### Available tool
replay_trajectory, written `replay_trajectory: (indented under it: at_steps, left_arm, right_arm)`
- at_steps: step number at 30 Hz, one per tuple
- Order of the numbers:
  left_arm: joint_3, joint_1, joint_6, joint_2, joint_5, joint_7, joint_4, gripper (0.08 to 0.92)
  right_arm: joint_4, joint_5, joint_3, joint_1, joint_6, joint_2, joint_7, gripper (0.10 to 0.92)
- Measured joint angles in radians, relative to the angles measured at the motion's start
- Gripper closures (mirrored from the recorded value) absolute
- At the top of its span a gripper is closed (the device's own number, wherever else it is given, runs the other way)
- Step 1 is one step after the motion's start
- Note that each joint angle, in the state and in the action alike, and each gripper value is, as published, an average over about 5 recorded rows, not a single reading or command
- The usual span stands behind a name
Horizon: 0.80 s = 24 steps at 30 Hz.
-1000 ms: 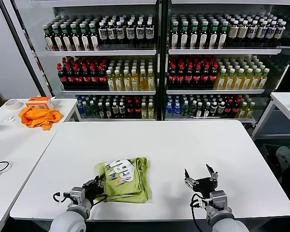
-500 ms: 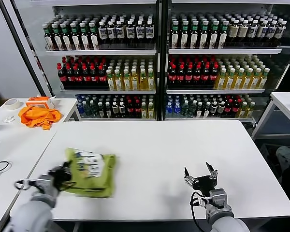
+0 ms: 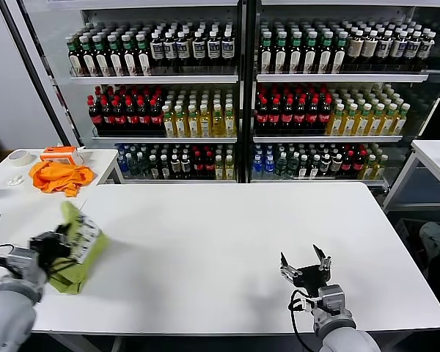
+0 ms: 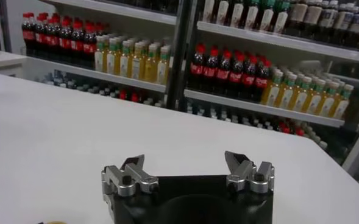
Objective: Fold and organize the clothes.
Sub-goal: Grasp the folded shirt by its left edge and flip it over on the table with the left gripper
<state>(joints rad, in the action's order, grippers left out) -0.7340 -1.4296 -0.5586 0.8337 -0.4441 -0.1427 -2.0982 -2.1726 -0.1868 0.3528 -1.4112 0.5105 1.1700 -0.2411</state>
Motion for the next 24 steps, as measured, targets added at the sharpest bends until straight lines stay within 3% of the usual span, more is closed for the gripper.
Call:
replay_trajectory:
  at_steps: [9,19,24]
  left_arm:
    - [0.302,0.057,-0.011,0.147,0.097,0.005,-0.044,0.907]
    - [0.480,0.163,-0.017,0.287,0.075,-0.046,-0.026,0.896]
    - [0.522,0.220,-0.016,0.345,0.007,-0.084,0.004,0.777]
  right_arm:
    - [0.002,0.012,-0.008,0.000,0.007,0.010,-0.003,0.203]
    - [0.000,0.016,-0.012,0.005,0.012,0.011,-0.001,0.203]
    - [-0.005,0.016,-0.009,0.008,0.013,0.010,0.004,0.203]
